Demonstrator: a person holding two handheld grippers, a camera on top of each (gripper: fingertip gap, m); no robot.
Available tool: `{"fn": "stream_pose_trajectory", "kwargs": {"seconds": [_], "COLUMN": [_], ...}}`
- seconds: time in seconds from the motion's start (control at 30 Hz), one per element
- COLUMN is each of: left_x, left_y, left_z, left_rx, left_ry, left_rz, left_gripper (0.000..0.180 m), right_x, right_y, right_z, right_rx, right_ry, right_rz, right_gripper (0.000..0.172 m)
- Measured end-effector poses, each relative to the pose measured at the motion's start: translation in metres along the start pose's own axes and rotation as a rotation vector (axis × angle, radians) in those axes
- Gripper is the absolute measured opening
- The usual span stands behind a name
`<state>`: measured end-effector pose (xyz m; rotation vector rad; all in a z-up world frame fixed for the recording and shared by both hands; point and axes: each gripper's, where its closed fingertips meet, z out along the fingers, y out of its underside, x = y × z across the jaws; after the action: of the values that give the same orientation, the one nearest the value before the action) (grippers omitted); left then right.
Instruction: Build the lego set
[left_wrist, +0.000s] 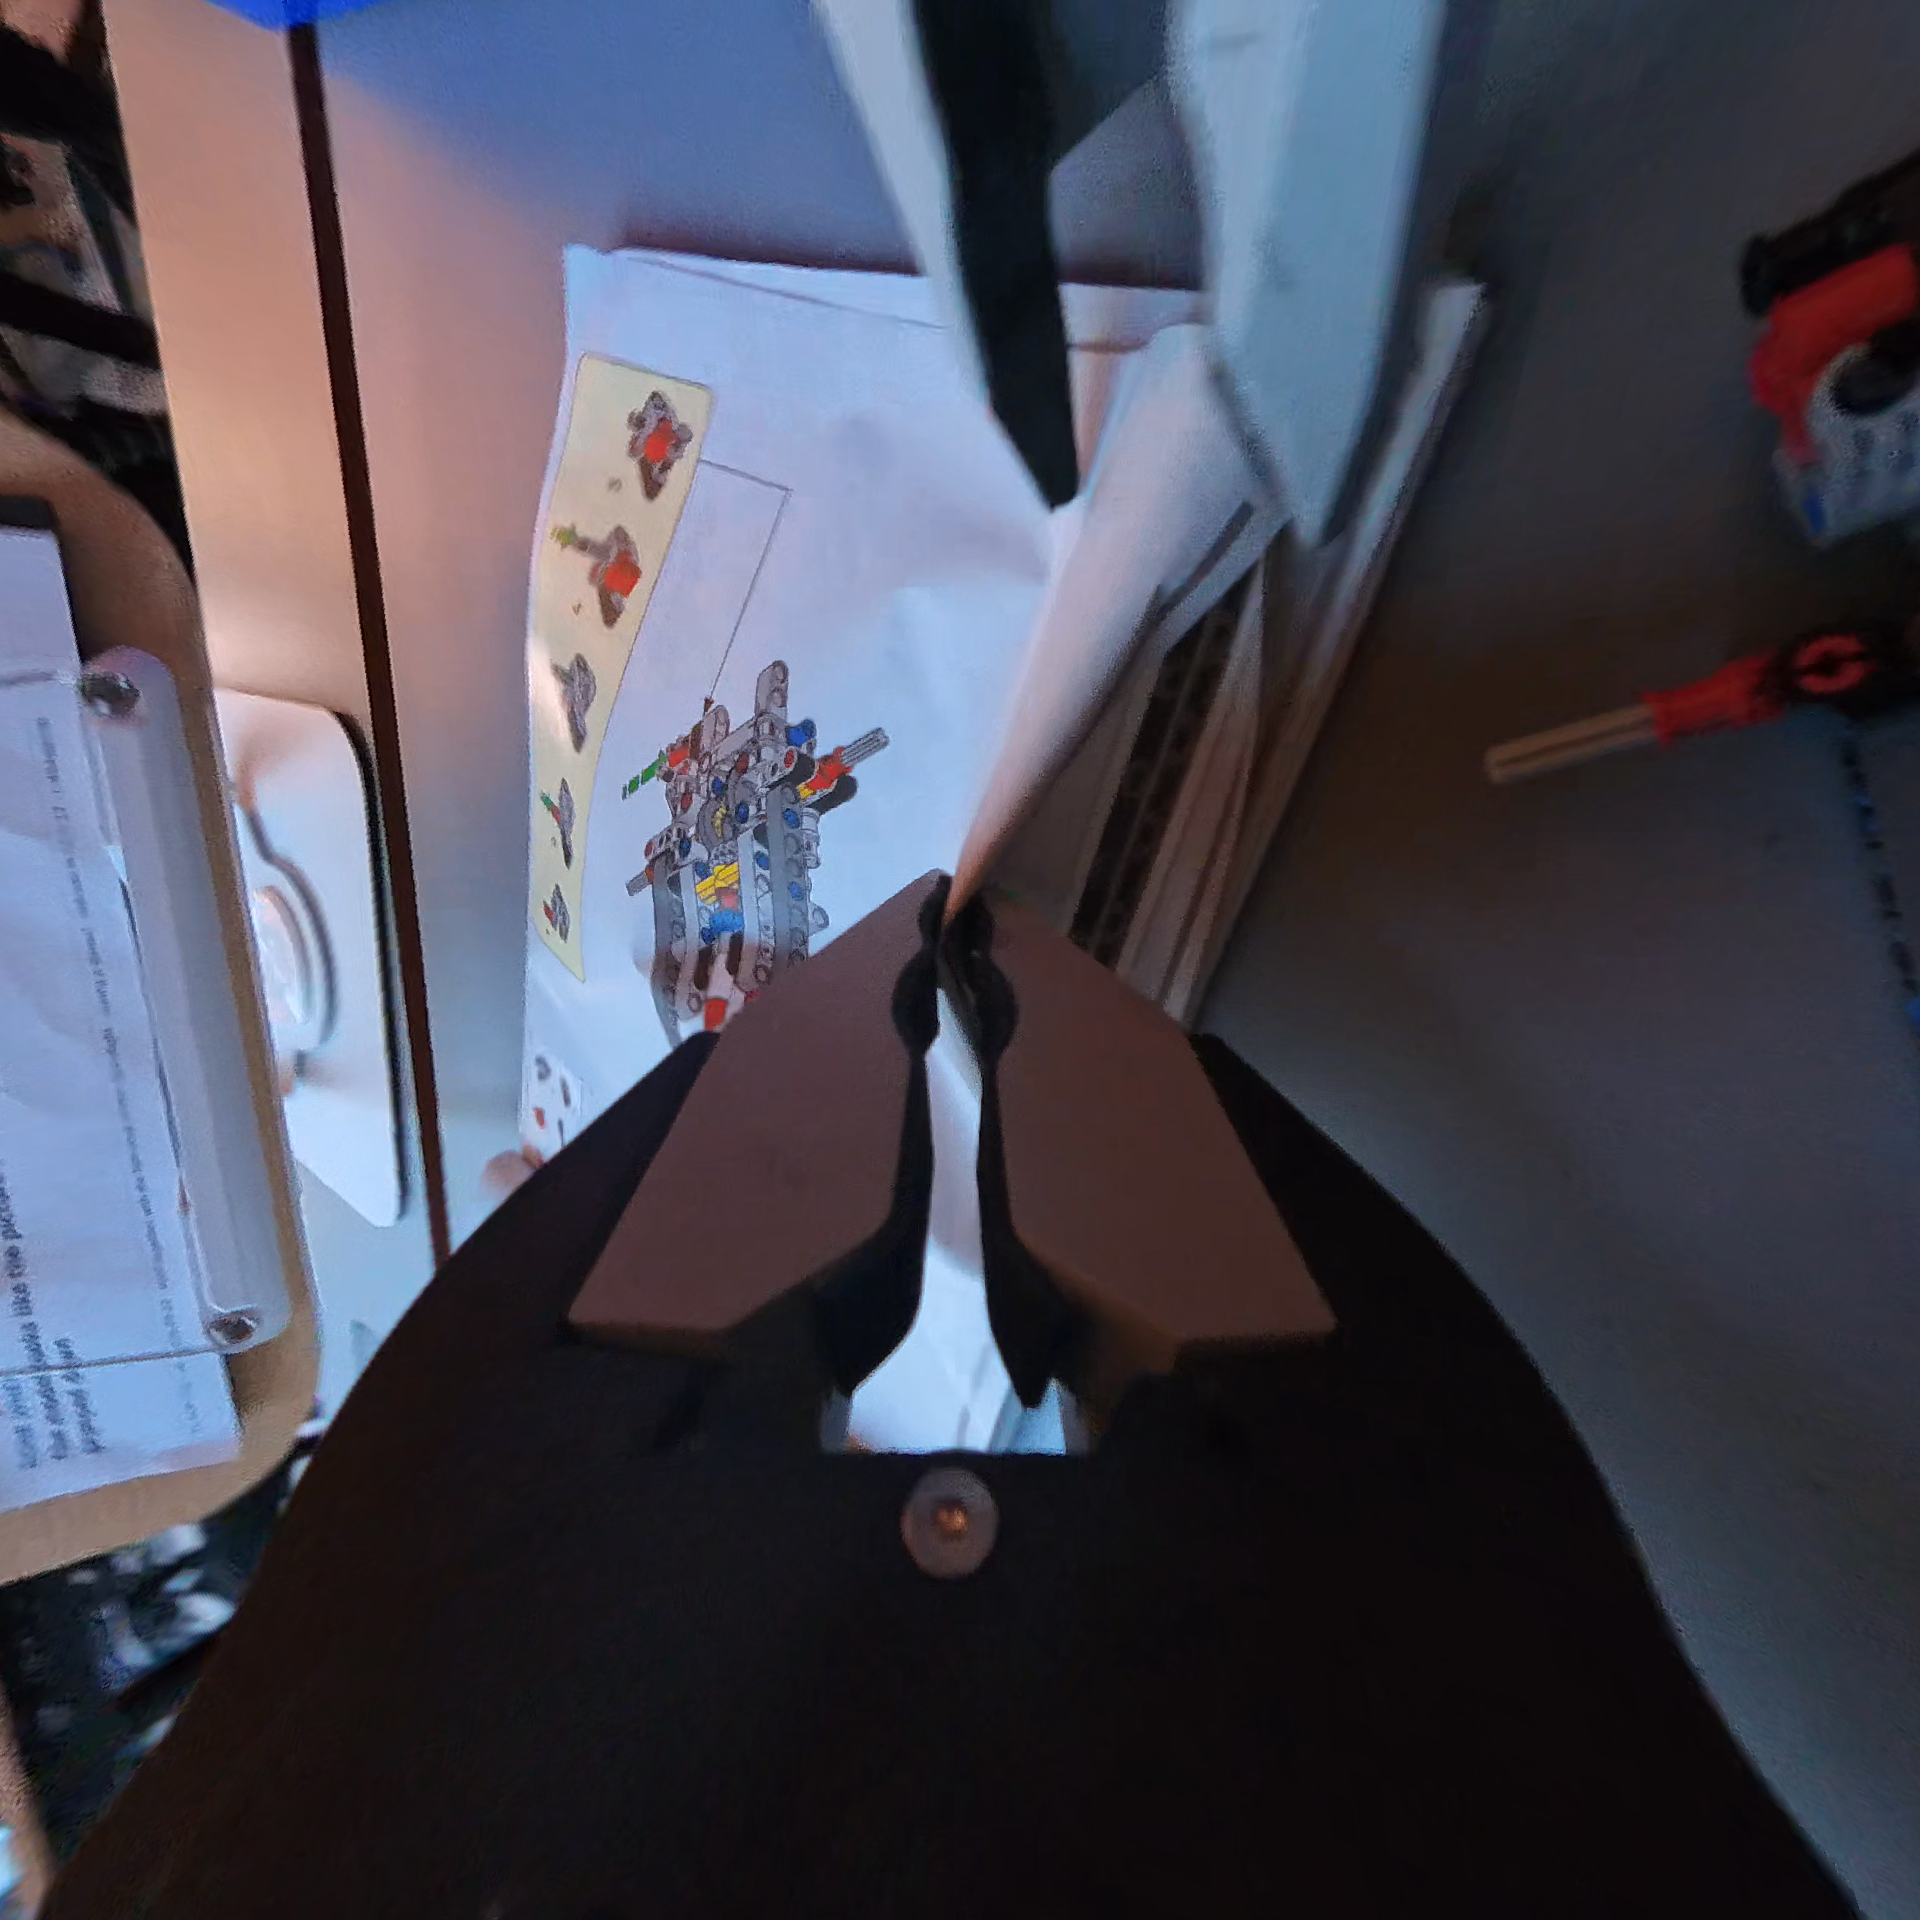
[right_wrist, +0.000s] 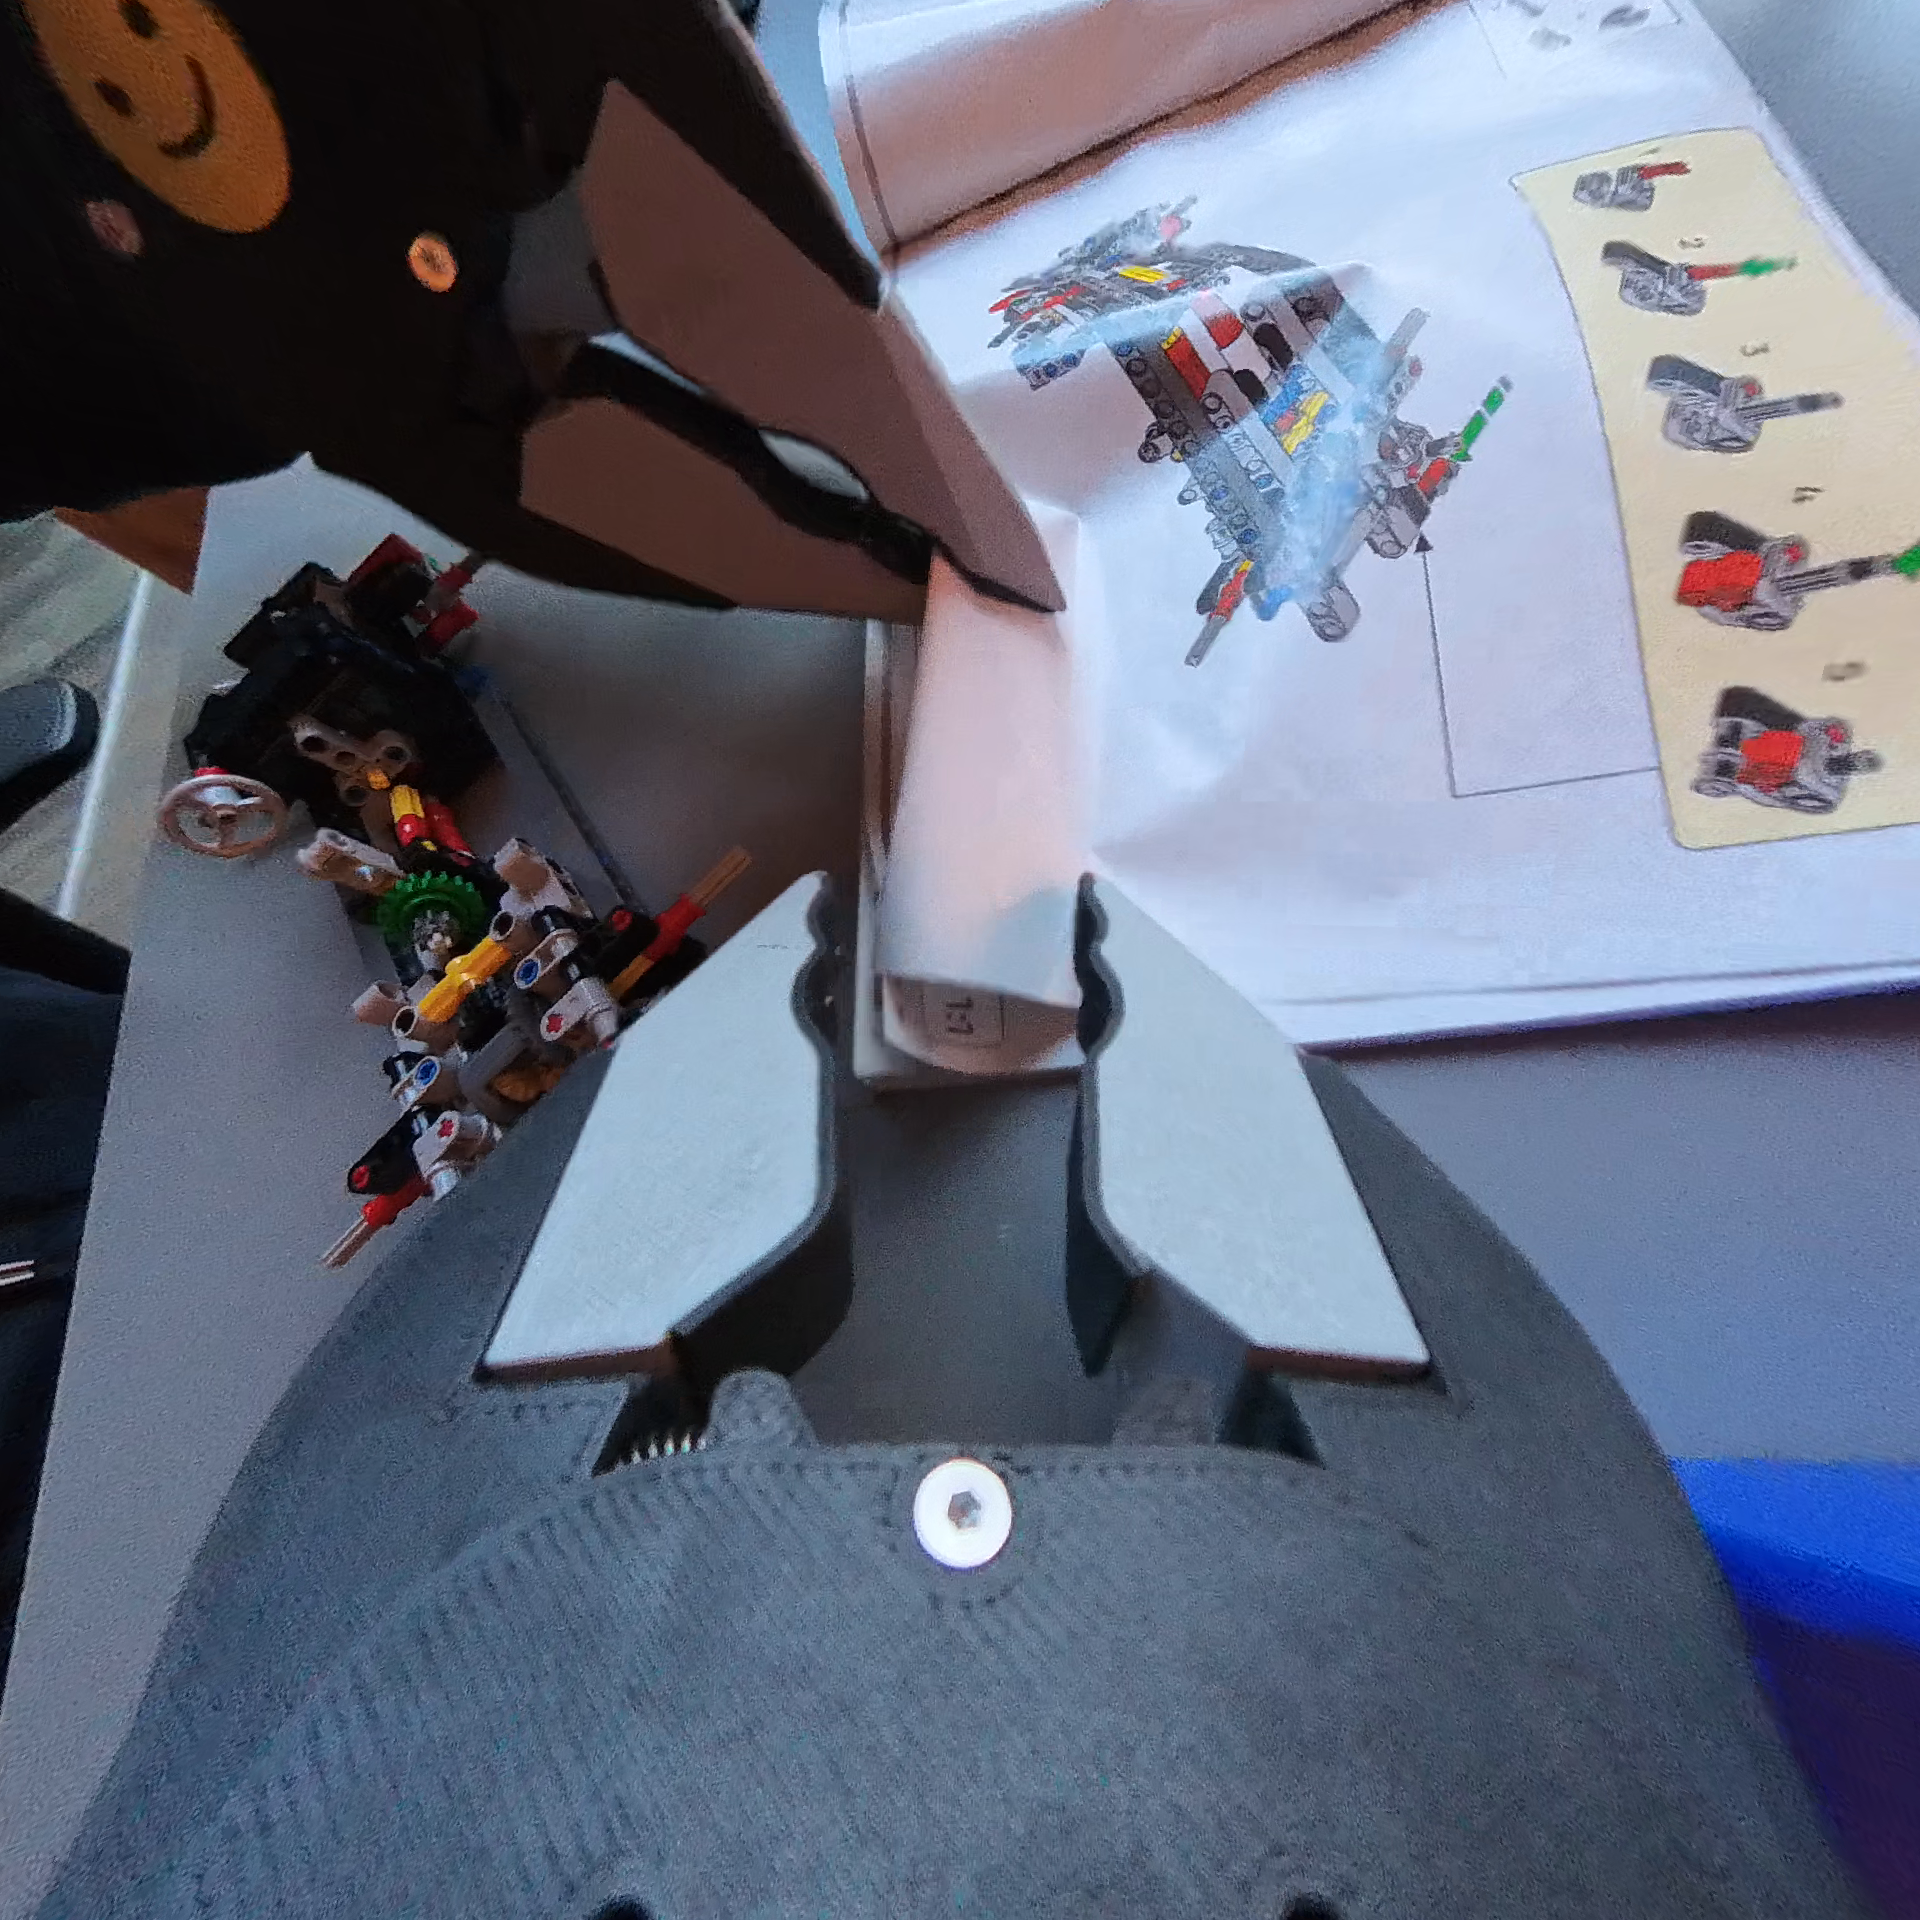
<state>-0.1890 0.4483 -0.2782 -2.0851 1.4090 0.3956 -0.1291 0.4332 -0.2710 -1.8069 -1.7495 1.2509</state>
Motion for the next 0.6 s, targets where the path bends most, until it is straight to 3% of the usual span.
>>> {"fn": "stream_pose_trajectory", "kwargs": {"seconds": [0.1,0.23,0.6], "left_x": [-0.018,-0.046,-0.070], "left_y": [0.003,0.015,0.041], "left_z": [-0.011,-0.033,-0.077], "left_rx": [0.066,0.190,0.427], "left_ry": [0.023,0.059,0.100], "left_rz": [-0.181,-0.446,-0.699], "left_gripper": [0.000,0.000,0.000], "right_x": [-0.001,-0.008,0.001], "right_y": [-0.011,-0.023,-0.005], "right_z": [-0.019,-0.043,-0.033], "right_rx": [0.107,0.239,0.129], "right_ry": [0.058,0.114,0.224], "right_rz": [-0.075,-0.160,-0.298], "right_gripper": [0.057,0.060,0.054]}}
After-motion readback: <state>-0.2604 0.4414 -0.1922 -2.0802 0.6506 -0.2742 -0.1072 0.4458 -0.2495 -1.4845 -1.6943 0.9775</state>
